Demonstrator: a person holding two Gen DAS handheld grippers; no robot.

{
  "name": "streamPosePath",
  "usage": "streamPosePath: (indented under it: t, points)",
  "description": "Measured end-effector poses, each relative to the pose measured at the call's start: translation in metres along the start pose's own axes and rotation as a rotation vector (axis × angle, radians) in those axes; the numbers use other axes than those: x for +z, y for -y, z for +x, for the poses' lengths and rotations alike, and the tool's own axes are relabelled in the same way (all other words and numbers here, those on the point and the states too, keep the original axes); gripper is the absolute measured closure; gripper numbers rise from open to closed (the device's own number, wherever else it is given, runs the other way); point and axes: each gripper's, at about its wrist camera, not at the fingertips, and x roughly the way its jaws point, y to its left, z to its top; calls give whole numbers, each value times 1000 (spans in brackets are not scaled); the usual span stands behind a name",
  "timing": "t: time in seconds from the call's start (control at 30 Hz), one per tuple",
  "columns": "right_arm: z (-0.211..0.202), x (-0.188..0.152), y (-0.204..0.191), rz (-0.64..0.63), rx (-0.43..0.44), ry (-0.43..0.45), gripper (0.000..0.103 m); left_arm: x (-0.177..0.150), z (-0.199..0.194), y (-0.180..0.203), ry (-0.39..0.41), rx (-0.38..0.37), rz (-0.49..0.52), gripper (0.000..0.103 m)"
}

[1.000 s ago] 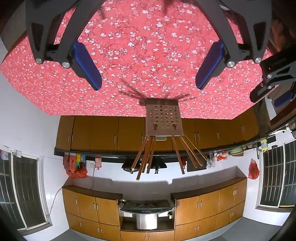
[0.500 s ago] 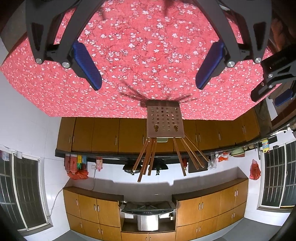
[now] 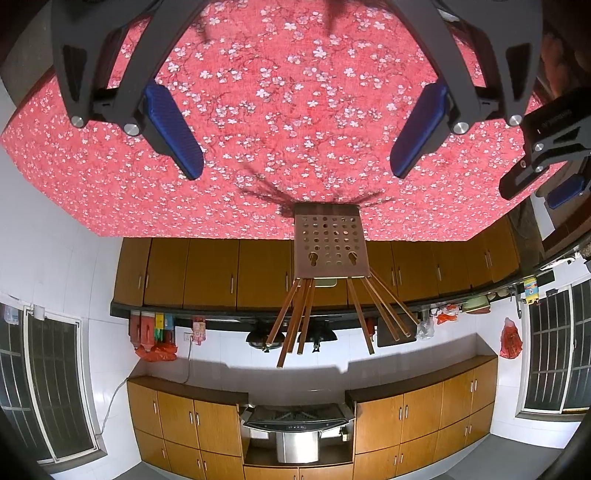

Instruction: Organize utensils

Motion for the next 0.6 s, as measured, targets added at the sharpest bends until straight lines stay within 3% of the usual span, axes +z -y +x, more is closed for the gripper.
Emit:
streamPosePath:
  t: [0.6]
  points:
    - [1, -1, 1, 1, 3, -4, 4, 0, 0, 0, -2, 0, -1, 2]
